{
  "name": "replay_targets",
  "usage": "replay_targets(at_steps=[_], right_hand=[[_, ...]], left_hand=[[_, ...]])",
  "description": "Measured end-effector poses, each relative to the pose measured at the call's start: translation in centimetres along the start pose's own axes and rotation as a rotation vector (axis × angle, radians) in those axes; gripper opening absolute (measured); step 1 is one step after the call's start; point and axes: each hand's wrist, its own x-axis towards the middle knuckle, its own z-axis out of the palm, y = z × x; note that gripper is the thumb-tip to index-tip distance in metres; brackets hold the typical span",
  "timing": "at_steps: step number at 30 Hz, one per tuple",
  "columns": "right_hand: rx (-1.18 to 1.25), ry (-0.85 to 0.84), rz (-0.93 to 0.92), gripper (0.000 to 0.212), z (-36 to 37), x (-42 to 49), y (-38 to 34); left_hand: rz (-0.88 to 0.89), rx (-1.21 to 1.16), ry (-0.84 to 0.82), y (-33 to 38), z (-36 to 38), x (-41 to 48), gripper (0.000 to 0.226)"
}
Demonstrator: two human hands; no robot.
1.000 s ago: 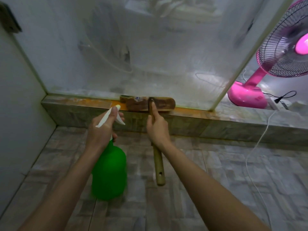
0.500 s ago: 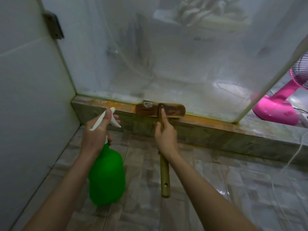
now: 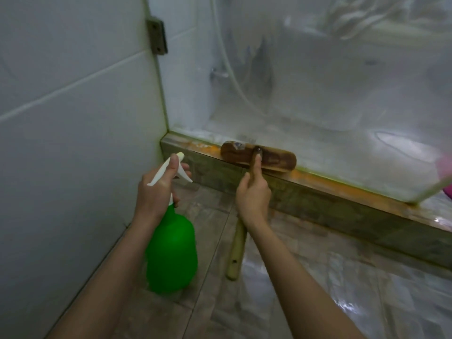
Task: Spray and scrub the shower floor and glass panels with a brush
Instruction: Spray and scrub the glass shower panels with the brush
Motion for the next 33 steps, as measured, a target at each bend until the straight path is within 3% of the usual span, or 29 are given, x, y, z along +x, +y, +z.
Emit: replay_targets(at_steps=[5,12,14,18,24,26,28,31,33], right_hand=[[0.088,0.259,0.058,0.056,-1.3,-1.9,3.0],[0.016,-0.116,-0.069,0.060,9.9,-0.5,-4.7],[0.072,-0.083,-0.065,0.059,9.2,-0.5,-4.1],[0.124,0.138,-0.002,0.059,7.5,-1.2,-1.4],[-0.041,-0.216,-0.122,0.065,13.6,-0.9,-6.7],[-0.047,-0.260,-0.150,0.066,12.6,-0.6,-6.1],[-0.010,-0.202,-0.163,0.066,9.5,-0.8,-3.4],[0.111,0.071,-0.046,0.061,5.3,-0.9,0.0],[0.108,0.161,-0.032,0.060,5.4,-0.9,0.4]], left_hand=[[0.044,0.008,0.060,0.0,-2.8,0.4,0.029],[0.062,0.022,0.082,0.0,-6.2,1.0,0.030],[0.071,0.032,0.097,-0.2,-6.9,1.1,0.029],[0.069,0.026,0.133,-0.1,-7.9,1.2,0.027],[0.083,0.040,0.132,-0.1,-8.4,1.3,0.029],[0.077,0.025,0.130,0.0,-8.1,1.2,0.031],[0.086,0.011,0.127,0.1,-7.7,1.1,0.031],[0.092,-0.003,0.132,0.4,-7.4,0.8,0.027],[0.096,0.005,0.120,0.6,-6.9,0.8,0.029]])
